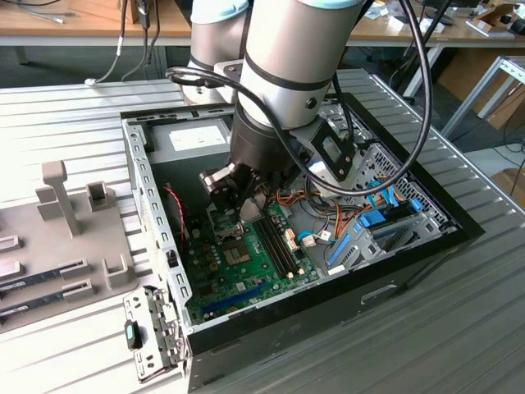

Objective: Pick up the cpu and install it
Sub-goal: 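Pick up the cpu and move it towards the insertion slot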

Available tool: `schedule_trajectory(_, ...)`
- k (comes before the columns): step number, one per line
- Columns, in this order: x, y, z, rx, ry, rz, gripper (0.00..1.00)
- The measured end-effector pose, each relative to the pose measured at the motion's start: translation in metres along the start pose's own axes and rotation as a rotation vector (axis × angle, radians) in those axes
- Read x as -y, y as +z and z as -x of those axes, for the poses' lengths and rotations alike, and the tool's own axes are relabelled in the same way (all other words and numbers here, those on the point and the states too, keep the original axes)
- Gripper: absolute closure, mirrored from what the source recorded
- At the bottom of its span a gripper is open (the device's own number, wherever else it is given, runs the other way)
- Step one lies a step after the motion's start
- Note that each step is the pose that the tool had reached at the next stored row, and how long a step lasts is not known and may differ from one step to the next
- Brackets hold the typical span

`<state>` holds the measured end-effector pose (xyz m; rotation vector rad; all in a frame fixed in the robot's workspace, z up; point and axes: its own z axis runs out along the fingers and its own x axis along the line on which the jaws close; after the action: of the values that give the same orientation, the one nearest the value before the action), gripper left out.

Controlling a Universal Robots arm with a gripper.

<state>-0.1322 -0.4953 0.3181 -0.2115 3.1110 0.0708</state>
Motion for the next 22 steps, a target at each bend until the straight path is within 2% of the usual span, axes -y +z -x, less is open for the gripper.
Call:
schedule_trajectory(12,0.0049,0.0036,0.0102,0.0000,0.000,-0.0003,0.53)
schedule_trajectory(22,0.0087,0.0064,0.0159,0.0000,0.000,-0.0002,0.53)
